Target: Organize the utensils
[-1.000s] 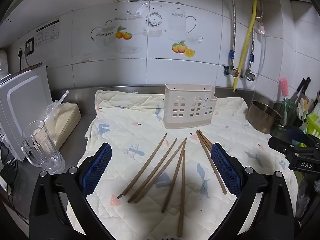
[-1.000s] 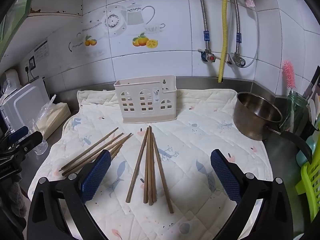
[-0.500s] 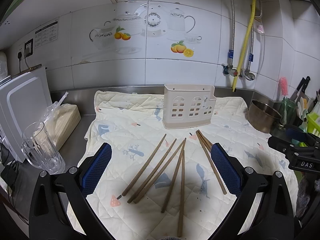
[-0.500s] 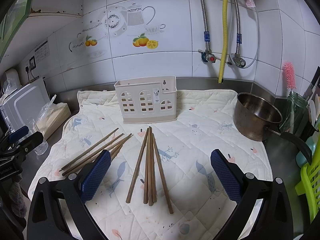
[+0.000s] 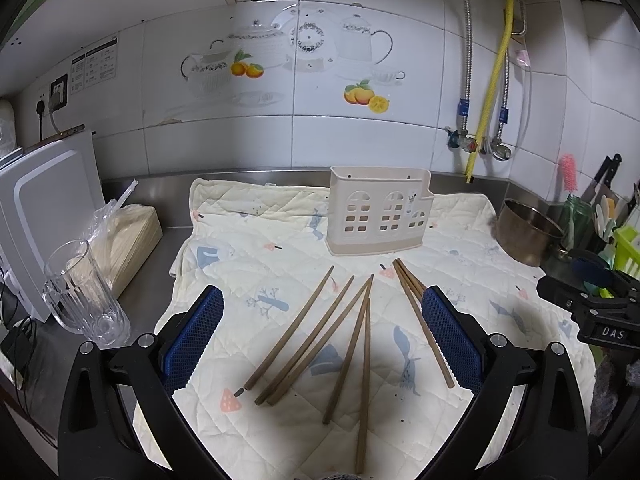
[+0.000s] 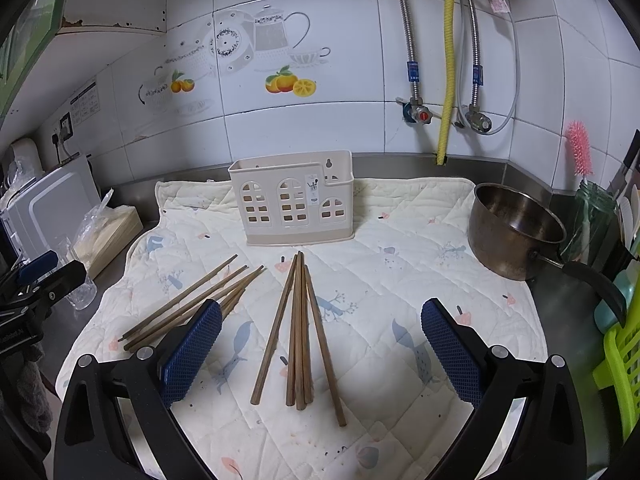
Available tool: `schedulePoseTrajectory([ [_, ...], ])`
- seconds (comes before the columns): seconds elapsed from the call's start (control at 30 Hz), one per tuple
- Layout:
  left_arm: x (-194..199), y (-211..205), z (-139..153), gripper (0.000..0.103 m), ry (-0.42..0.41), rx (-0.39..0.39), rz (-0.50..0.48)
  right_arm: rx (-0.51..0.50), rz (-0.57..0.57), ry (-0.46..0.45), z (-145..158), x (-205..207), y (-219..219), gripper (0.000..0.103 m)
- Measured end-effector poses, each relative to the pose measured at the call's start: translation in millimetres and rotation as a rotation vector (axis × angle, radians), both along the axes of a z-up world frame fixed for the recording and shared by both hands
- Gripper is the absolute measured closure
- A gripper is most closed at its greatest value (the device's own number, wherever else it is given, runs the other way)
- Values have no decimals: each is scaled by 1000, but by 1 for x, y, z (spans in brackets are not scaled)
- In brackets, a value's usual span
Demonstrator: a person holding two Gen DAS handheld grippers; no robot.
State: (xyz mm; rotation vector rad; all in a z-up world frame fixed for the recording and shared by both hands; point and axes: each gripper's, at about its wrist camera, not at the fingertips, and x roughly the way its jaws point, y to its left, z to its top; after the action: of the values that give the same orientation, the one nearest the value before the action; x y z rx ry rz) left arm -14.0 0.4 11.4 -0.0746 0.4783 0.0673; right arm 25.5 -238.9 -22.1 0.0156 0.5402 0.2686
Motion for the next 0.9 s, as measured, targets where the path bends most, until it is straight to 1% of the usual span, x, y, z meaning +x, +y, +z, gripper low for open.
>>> schedulePoseTrajectory([
  [0.33, 0, 16, -10, 6, 23, -29, 9, -15, 16, 14, -16, 2, 5, 6],
  [0.37, 0, 18, -11, 10, 25, -33, 9, -18, 19, 16, -18, 2, 4, 7],
  [0.5, -1, 33, -17, 20, 43, -61, 19, -14, 15, 20, -24, 3, 0, 8],
  [0.53, -2, 36, -19, 26, 48, -69, 23, -12, 10, 25, -26, 3, -1, 8],
  [0.57, -2, 39, -21, 30, 54, -79, 27, -8, 12, 30, -28, 3, -3, 11],
  [0.6, -2, 43, -24, 32, 60, -95, 25, -2, 16, 38, -30, 4, -4, 16],
  [0.67, -2, 46, -29, 38, 69, -107, 20, 4, 23, 59, -37, 7, -6, 22],
  [0.73, -2, 47, -33, 43, 77, -101, 18, 0, 26, 74, -44, 8, -7, 26],
  [0.8, -1, 48, -39, 48, 88, -96, 11, 6, 40, 103, -53, 10, -7, 34],
  [0.83, -1, 49, -42, 51, 94, -95, 11, 7, 44, 114, -57, 11, -7, 36],
  [0.87, 0, 50, -44, 56, 99, -96, 8, 8, 46, 128, -62, 13, -7, 41],
  [0.9, 0, 51, -47, 58, 107, -100, 4, 8, 49, 139, -66, 14, -7, 46],
])
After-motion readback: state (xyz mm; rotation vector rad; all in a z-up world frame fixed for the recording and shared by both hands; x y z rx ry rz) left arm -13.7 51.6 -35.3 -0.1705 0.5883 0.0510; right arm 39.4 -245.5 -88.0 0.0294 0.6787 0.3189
